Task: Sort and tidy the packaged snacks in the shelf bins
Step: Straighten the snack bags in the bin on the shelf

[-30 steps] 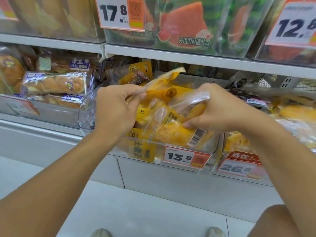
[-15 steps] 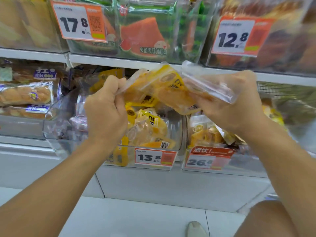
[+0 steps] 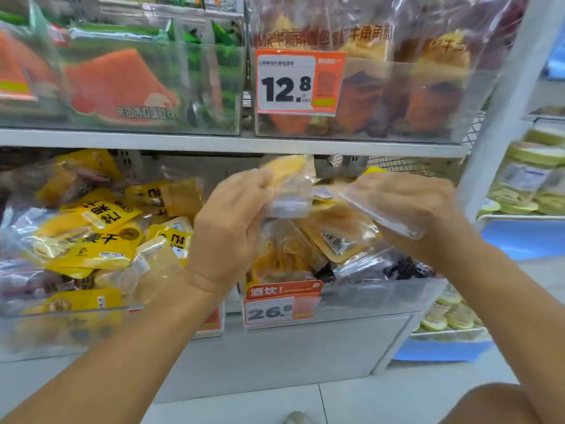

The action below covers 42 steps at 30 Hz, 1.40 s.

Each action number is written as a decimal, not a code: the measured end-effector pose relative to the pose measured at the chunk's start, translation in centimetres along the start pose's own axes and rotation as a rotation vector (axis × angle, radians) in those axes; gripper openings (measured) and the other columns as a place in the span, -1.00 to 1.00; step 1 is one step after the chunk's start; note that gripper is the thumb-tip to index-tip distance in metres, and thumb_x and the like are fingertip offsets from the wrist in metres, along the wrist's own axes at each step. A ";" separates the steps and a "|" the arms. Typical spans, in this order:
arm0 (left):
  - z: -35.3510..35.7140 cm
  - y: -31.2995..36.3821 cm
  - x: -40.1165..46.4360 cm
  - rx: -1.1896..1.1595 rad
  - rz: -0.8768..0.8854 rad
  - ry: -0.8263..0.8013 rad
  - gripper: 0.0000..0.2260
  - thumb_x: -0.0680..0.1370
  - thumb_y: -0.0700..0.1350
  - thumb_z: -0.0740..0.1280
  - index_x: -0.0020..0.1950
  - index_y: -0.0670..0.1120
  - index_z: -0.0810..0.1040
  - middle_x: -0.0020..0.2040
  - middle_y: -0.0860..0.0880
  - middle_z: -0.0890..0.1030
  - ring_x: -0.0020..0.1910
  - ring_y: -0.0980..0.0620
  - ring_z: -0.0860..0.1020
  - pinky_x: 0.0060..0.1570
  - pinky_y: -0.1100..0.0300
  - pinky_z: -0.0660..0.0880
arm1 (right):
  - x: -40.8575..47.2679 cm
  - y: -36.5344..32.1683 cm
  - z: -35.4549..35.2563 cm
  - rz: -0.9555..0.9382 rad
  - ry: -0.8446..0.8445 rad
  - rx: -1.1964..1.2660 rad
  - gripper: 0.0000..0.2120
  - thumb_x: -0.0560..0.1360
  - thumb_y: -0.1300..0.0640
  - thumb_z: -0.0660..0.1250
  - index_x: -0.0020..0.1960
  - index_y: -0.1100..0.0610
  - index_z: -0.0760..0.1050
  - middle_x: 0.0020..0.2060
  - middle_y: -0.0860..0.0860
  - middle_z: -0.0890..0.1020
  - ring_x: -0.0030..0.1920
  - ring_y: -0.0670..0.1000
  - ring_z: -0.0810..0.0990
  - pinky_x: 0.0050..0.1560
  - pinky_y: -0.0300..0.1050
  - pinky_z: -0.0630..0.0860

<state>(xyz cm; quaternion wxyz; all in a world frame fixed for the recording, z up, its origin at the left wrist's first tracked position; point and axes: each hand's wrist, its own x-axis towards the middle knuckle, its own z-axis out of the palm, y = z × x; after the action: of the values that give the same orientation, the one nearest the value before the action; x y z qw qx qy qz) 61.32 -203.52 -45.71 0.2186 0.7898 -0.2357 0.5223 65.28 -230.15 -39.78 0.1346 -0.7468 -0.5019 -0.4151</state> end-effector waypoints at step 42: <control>5.2 5.2 5.6 0.262 -0.226 -0.874 -0.17 0.39 0.53 -0.07 0.59 0.17 0.05 0.62 0.10 0.06 0.54 0.00 0.20 0.34 -0.06 0.36 | -4.4 7.3 1.4 1.057 -0.483 0.511 -0.36 0.59 -0.18 0.28 0.59 -0.06 0.19 0.55 -0.15 0.25 0.49 -0.13 0.27 0.52 -0.02 0.25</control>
<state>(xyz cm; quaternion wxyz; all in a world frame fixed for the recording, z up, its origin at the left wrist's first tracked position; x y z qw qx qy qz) 63.90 -211.51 -41.88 0.0530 0.9773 -0.1505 0.1391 71.61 -235.46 -42.40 0.3784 -0.9106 -0.1651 0.0204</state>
